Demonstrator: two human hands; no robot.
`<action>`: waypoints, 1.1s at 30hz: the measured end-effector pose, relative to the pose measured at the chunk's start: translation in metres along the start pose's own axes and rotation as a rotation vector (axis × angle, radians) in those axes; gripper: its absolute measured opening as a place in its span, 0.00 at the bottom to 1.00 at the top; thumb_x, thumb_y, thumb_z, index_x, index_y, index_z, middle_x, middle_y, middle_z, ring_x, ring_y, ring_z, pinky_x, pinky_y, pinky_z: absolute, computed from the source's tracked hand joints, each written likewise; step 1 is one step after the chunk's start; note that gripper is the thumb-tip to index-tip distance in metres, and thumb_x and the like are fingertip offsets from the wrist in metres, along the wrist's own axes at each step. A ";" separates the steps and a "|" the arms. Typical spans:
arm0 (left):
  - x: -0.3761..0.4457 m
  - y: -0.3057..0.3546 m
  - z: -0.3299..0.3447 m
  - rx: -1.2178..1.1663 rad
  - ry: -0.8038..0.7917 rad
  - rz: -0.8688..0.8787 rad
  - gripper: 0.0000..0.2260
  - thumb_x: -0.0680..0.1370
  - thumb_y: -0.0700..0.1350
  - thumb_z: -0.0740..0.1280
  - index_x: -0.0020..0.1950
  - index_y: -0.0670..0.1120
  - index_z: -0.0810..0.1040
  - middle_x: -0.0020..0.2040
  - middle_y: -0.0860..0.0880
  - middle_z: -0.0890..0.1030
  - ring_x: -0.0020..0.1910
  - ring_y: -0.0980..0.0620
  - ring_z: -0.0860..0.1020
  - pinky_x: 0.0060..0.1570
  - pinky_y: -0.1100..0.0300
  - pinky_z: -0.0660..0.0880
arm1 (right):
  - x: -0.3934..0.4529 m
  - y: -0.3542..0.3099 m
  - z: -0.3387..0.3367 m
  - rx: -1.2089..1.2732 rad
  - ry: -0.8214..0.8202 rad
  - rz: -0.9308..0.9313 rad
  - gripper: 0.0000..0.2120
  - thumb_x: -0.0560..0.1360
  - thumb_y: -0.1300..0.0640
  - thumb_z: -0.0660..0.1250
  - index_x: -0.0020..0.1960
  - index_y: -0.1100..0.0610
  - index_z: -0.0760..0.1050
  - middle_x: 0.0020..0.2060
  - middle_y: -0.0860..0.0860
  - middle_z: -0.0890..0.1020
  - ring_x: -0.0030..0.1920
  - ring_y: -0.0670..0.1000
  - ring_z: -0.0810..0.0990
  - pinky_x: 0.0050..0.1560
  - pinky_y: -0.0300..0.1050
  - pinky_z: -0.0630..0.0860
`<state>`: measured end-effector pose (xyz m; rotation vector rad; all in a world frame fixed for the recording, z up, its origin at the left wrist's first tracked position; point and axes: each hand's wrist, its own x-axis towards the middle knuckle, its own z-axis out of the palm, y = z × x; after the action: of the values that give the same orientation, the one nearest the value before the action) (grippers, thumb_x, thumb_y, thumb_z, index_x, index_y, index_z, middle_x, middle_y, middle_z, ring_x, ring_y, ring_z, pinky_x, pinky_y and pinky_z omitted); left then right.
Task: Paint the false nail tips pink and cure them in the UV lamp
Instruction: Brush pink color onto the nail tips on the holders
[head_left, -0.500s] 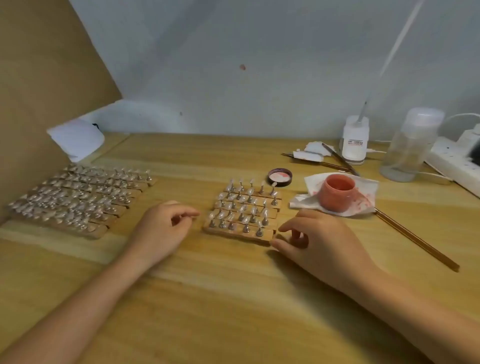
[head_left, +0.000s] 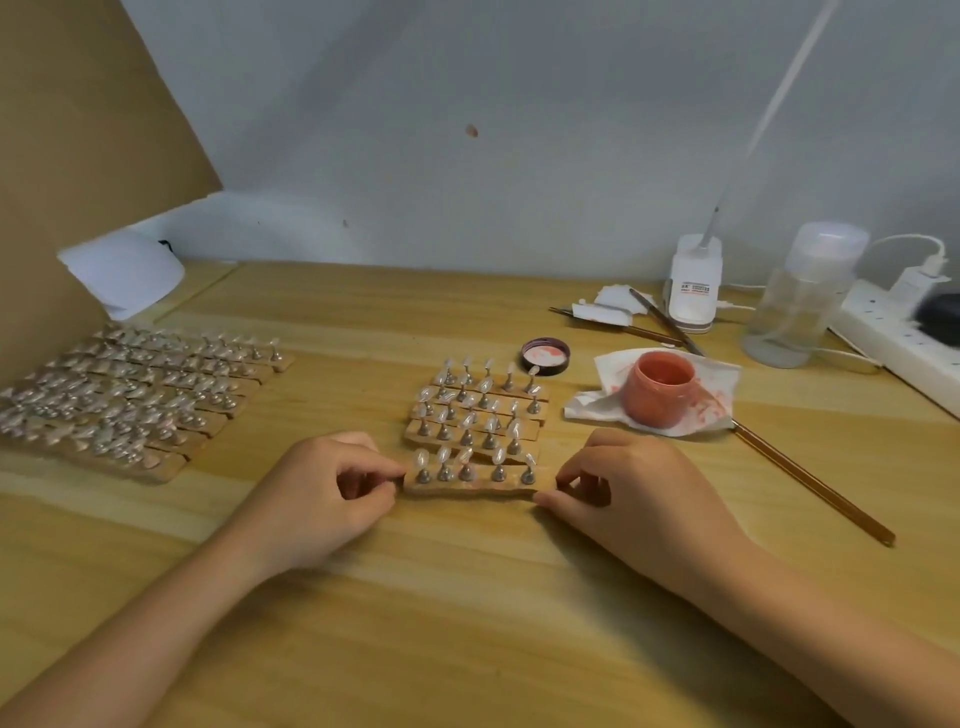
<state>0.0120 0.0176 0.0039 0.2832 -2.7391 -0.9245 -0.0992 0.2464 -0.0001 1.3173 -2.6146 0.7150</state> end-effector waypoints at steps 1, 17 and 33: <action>-0.002 0.002 0.002 -0.001 -0.027 0.026 0.08 0.71 0.37 0.70 0.42 0.50 0.84 0.35 0.58 0.77 0.31 0.61 0.72 0.31 0.73 0.65 | -0.003 0.003 -0.004 -0.013 -0.020 0.006 0.17 0.71 0.39 0.63 0.48 0.49 0.81 0.40 0.42 0.78 0.38 0.40 0.72 0.40 0.33 0.72; 0.022 0.097 0.085 0.242 -0.119 0.303 0.16 0.70 0.64 0.62 0.51 0.58 0.77 0.40 0.62 0.70 0.38 0.63 0.70 0.33 0.70 0.65 | -0.084 0.073 -0.083 -0.337 0.024 0.014 0.16 0.69 0.41 0.66 0.29 0.50 0.77 0.26 0.44 0.75 0.27 0.45 0.72 0.25 0.40 0.70; 0.029 0.097 0.100 0.191 -0.205 0.231 0.18 0.66 0.71 0.59 0.50 0.65 0.72 0.54 0.66 0.65 0.49 0.68 0.68 0.33 0.72 0.66 | -0.054 0.125 -0.070 -0.101 0.029 0.276 0.08 0.71 0.42 0.64 0.40 0.46 0.73 0.32 0.38 0.73 0.36 0.40 0.73 0.35 0.30 0.64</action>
<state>-0.0539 0.1426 -0.0093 -0.1010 -2.9702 -0.6659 -0.1708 0.3819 0.0003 0.9225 -2.7980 0.6208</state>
